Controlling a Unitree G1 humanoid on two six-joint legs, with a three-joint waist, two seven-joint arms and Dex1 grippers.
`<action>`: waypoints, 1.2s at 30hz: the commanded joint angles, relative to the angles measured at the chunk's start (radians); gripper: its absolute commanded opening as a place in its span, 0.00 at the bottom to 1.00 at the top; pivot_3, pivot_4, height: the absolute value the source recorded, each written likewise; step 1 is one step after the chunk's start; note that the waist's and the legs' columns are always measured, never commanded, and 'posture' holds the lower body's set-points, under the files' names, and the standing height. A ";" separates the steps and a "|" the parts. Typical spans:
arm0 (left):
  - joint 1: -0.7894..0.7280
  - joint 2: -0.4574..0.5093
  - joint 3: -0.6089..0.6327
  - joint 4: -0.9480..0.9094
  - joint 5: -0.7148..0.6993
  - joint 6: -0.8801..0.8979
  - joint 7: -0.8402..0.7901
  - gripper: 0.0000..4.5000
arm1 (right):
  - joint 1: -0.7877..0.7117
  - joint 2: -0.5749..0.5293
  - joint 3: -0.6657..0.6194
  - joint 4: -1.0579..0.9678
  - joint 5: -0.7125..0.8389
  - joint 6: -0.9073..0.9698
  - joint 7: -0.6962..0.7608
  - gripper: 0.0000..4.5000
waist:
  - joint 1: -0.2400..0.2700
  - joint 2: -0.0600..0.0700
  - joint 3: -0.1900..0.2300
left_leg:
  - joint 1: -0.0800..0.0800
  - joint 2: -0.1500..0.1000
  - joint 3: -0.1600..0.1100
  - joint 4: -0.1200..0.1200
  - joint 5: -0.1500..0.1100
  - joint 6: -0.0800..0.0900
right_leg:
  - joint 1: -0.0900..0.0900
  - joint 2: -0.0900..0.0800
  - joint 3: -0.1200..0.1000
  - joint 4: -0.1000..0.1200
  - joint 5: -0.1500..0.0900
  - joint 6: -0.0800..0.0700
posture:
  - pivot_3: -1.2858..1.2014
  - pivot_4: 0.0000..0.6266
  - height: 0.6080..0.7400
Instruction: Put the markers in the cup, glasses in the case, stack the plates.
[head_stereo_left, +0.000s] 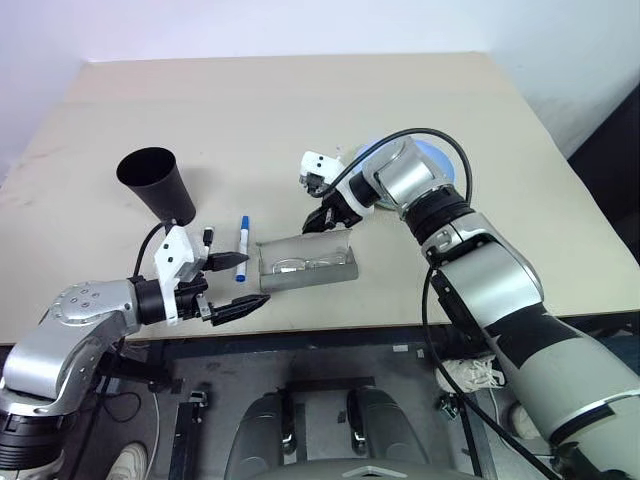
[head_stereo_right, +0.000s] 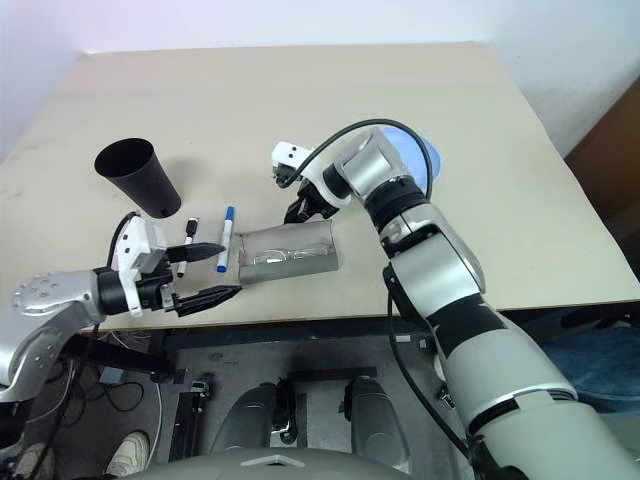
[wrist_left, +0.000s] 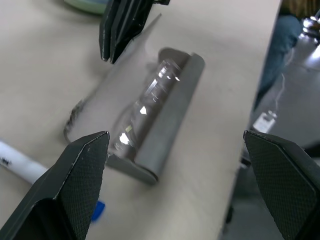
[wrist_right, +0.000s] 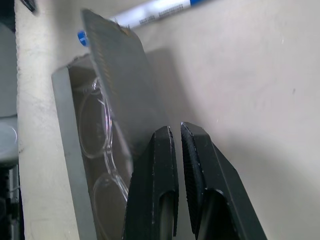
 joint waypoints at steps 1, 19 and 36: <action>0.013 0.032 0.095 -0.053 -0.080 0.040 -0.013 1.00 | 0.027 -0.021 0.005 -0.111 0.020 0.044 0.001 0.08 | 0.000 0.000 0.000 | 0.000 0.000 0.000 0.000 0.000 0.000 | 0.000 0.000 0.000 0.000 0.000 0.000 | 0.52 0.24 1.00; 0.045 0.110 0.190 -0.053 -0.095 0.056 -0.021 1.00 | 0.339 -0.109 -0.030 -0.705 0.223 0.286 -0.031 0.08 | 0.000 0.000 0.000 | 0.000 0.000 0.000 -0.001 0.000 0.000 | 0.000 0.000 0.000 -0.001 0.000 0.000 | 0.52 0.24 1.00; -0.041 0.075 0.077 -0.010 -0.060 0.030 -0.017 1.00 | 0.502 -0.204 -0.024 -0.857 0.368 0.186 -0.152 0.16 | 0.003 -0.001 0.000 | 0.000 0.000 0.000 0.000 0.003 0.003 | 0.001 0.001 0.000 0.000 0.000 -0.001 | 0.52 0.24 1.00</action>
